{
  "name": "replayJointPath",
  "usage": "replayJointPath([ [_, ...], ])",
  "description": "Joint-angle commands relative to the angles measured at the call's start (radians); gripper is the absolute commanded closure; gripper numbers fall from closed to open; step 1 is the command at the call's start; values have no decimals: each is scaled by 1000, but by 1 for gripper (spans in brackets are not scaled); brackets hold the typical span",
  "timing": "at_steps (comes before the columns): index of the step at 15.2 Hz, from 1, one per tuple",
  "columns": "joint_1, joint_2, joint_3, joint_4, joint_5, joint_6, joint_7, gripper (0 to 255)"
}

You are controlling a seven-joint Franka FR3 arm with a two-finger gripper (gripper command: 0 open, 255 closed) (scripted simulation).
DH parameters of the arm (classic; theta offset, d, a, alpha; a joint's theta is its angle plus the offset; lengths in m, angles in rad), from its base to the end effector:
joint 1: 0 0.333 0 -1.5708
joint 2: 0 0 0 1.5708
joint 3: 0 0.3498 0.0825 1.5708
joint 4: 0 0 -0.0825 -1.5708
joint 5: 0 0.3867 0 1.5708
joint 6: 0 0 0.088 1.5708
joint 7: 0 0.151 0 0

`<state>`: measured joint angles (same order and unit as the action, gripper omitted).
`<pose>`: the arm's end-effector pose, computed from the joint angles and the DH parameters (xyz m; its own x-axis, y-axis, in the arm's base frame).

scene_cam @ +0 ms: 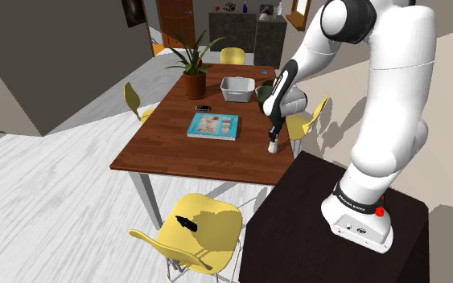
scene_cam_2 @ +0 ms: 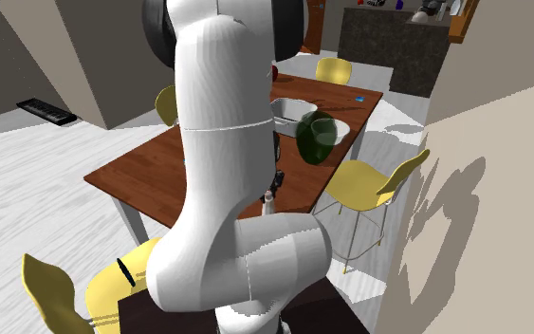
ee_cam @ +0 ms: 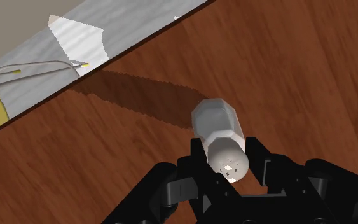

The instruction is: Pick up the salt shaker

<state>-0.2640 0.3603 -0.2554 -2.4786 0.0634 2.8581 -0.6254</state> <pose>0.4174 -0.2524 0.1436 0.9980 0.0620 -0.0126 0.0628 -0.9951 0.0766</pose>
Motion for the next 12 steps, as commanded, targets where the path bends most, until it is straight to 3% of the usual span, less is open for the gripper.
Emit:
replayJointPath([
  [1,12,-31,-15,-5,-14,-27,9,255],
  [12,50,-169,-67,-20,-88,-146,56,255],
])
